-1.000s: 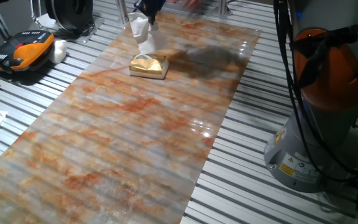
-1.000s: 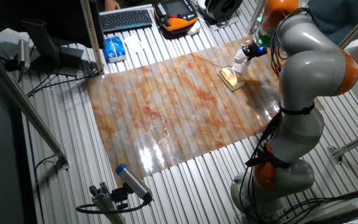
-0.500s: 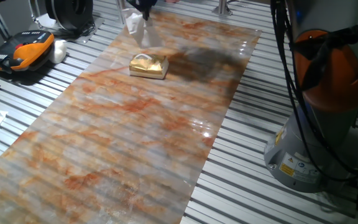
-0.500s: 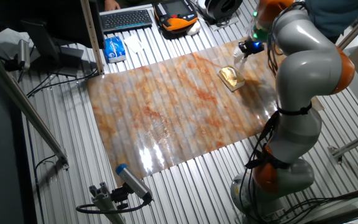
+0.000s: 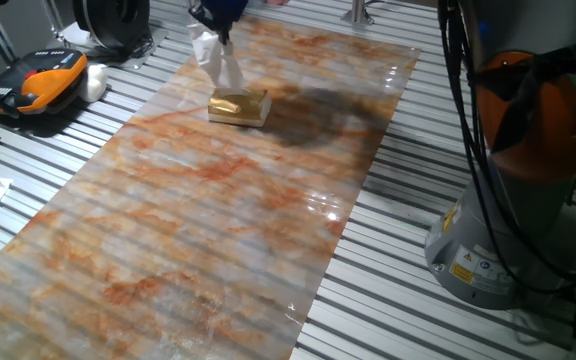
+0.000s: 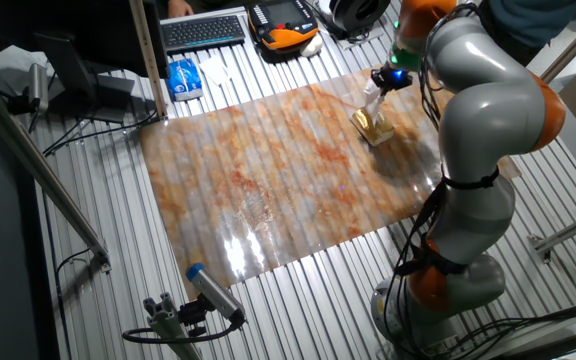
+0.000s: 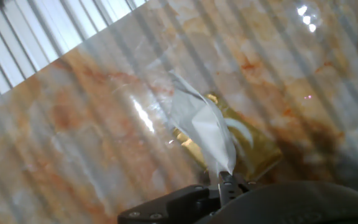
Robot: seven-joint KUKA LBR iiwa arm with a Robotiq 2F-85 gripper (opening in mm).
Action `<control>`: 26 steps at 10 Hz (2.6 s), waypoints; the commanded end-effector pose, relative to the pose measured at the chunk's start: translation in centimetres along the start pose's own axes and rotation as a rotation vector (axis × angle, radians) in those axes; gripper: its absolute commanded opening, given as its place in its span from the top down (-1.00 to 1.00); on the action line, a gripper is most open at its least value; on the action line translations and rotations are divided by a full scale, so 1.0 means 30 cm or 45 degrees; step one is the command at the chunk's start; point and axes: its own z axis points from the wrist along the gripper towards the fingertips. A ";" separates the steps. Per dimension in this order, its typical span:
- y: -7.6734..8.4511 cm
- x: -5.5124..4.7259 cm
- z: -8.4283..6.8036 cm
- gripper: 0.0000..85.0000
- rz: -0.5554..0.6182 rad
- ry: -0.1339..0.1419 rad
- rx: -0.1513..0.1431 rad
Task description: Pull out a napkin
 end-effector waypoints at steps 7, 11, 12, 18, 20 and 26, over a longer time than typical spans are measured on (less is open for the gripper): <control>0.134 0.140 0.039 1.00 0.075 -0.013 0.019; 0.147 0.156 0.055 0.60 0.036 -0.019 0.038; 0.154 0.164 0.063 0.20 0.048 -0.037 0.060; 0.172 0.186 0.089 -0.20 0.078 -0.090 0.123; 0.174 0.188 0.093 -0.20 0.066 -0.107 0.151; 0.165 0.183 0.122 -1.00 0.136 -0.144 0.123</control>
